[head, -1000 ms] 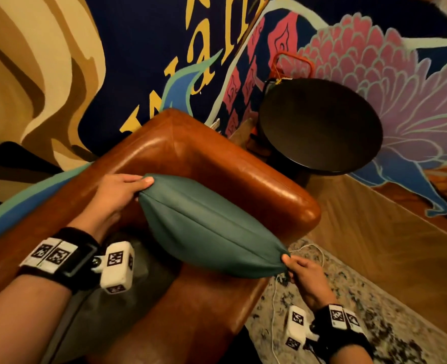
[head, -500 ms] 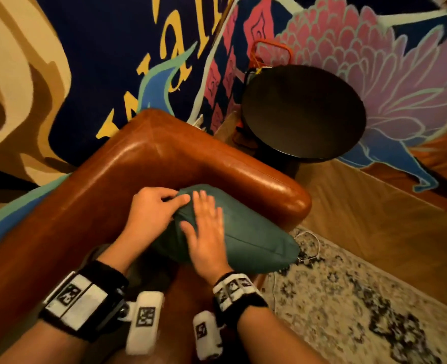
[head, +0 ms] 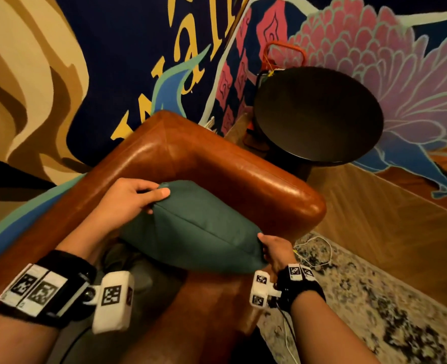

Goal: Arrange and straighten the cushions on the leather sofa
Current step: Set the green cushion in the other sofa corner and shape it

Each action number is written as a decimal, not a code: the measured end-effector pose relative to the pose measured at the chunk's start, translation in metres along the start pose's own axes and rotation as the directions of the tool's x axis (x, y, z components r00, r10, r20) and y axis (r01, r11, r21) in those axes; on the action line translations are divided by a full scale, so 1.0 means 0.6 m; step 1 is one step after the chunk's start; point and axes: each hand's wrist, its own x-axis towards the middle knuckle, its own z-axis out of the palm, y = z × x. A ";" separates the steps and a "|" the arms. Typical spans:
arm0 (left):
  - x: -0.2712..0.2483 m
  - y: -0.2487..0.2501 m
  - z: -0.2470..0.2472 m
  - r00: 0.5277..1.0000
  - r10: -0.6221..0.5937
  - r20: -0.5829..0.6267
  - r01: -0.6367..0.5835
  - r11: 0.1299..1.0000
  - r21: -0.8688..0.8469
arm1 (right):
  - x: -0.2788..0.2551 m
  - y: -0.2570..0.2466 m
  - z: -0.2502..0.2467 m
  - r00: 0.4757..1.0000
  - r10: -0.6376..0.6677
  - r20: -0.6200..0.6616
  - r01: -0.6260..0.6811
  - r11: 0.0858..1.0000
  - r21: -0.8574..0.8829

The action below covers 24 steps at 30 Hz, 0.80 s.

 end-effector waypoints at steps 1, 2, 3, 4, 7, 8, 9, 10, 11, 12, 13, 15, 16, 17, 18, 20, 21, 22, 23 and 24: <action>-0.001 0.000 -0.002 1.000 0.003 0.021 -0.004 1.000 0.017 | 0.010 0.011 -0.001 1.000 -0.005 -0.019 0.004 0.997 -0.073; -0.003 -0.005 -0.001 1.000 -0.002 0.022 0.001 0.999 0.035 | 0.017 0.028 -0.004 0.999 -0.003 -0.036 -0.003 0.986 -0.169; -0.002 -0.009 0.004 1.000 -0.010 0.001 0.010 0.999 0.038 | 0.020 0.043 -0.011 0.999 0.004 -0.048 -0.016 0.966 -0.259; -0.001 -0.012 0.011 0.999 -0.024 -0.044 0.025 0.999 0.034 | 0.023 0.057 -0.018 0.999 0.014 -0.045 -0.028 0.948 -0.318; -0.006 0.001 0.043 0.969 0.002 -0.246 0.025 0.994 0.109 | -0.024 0.021 -0.014 0.992 -0.112 -0.064 0.058 0.832 -0.552; -0.012 0.013 0.062 0.952 0.067 -0.300 -0.013 0.984 0.178 | -0.043 -0.001 -0.008 0.971 -0.238 0.020 0.199 0.761 -0.618; -0.022 0.026 0.088 0.935 0.146 -0.322 -0.067 0.967 0.246 | -0.065 -0.024 0.004 0.924 -0.334 0.185 0.375 0.709 -0.597; -0.032 0.035 0.122 0.928 0.222 -0.299 -0.121 0.939 0.321 | -0.104 -0.049 0.018 0.849 -0.357 0.389 0.521 0.688 -0.505; -0.041 0.045 0.164 0.933 0.284 -0.220 -0.178 0.897 0.405 | -0.140 -0.068 0.032 0.762 -0.332 0.556 0.603 0.678 -0.420; -0.050 0.047 0.209 0.946 0.309 -0.099 -0.228 0.851 0.473 | -0.171 -0.077 0.040 0.689 -0.324 0.648 0.654 0.663 -0.364; -0.058 0.047 0.255 0.954 0.296 0.038 -0.273 0.816 0.509 | -0.187 -0.077 0.039 0.676 -0.364 0.641 0.678 0.648 -0.346; -0.062 0.026 0.324 0.919 0.217 0.328 -0.354 0.821 0.448 | -0.196 -0.063 0.023 0.753 -0.509 0.417 0.651 0.667 -0.362; -0.056 0.004 0.344 0.877 0.174 0.448 -0.365 0.847 0.386 | -0.183 -0.047 0.007 0.823 -0.511 0.249 0.567 0.719 -0.400; -0.044 -0.024 0.354 0.838 0.119 0.532 -0.358 0.856 0.372 | -0.161 -0.017 -0.017 0.893 -0.445 0.068 0.429 0.796 -0.427; -0.028 -0.056 0.349 0.840 0.046 0.541 -0.322 0.844 0.429 | -0.146 0.007 -0.040 0.926 -0.373 -0.055 0.323 0.860 -0.396; 0.017 -0.132 0.306 0.947 -0.120 0.298 -0.104 0.764 0.637 | -0.119 0.051 -0.078 0.946 -0.269 -0.182 0.210 0.934 -0.289; 0.035 -0.166 0.266 0.984 -0.155 0.085 0.054 0.722 0.689 | -0.115 0.065 -0.091 0.944 -0.243 -0.223 0.187 0.951 -0.244; 0.056 -0.199 0.223 0.978 -0.170 -0.117 0.205 0.712 0.672 | -0.114 0.074 -0.100 0.939 -0.232 -0.256 0.175 0.958 -0.229; 0.071 -0.230 0.180 0.947 -0.211 -0.241 0.317 0.728 0.608 | -0.121 0.075 -0.105 0.925 -0.253 -0.284 0.186 0.952 -0.243; 0.082 -0.253 0.142 0.928 -0.268 -0.259 0.369 0.758 0.538 | -0.128 0.075 -0.109 0.915 -0.272 -0.297 0.196 0.945 -0.263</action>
